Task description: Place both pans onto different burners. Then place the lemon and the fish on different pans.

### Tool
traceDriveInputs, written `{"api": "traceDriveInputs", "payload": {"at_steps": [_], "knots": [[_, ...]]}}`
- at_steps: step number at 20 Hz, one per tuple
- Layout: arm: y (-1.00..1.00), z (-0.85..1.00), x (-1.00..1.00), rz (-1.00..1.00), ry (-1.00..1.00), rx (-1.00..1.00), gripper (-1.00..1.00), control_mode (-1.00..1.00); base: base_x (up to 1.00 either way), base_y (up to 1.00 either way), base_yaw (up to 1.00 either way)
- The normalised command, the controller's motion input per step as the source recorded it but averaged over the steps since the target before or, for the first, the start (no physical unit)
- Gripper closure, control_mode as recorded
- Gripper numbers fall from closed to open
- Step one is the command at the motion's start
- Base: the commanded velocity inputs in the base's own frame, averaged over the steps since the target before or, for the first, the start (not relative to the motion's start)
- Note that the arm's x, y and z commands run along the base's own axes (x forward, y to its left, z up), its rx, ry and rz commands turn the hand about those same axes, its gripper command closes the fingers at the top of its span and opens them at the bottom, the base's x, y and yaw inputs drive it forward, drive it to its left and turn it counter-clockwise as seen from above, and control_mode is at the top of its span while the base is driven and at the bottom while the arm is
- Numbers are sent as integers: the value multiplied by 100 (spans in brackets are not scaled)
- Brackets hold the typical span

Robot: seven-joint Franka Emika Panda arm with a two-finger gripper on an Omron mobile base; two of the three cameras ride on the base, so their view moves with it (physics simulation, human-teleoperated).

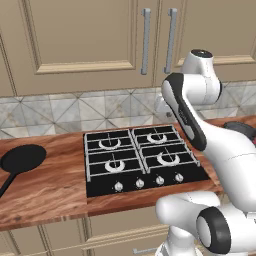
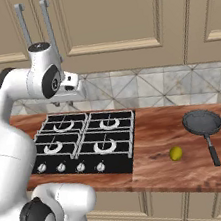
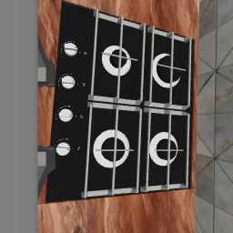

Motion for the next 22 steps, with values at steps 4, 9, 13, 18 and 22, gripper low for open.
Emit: {"api": "traceDriveInputs", "payload": {"at_steps": [4, 9, 13, 18, 22], "knots": [[0, -1, -30, 0, -7, 0, -100, -100, 0, 0, 0], [0, -14, -54, 1, -3, 1, -100, -100, 0, 0, 0], [7, -7, -55, 1, -1, 0, -100, -100, 0, 0, 0], [15, 8, -71, 0, 0, 0, -100, -100, 0, 0, 0], [28, 13, -66, 0, 0, 0, -100, -100, 0, 0, 0]]}}
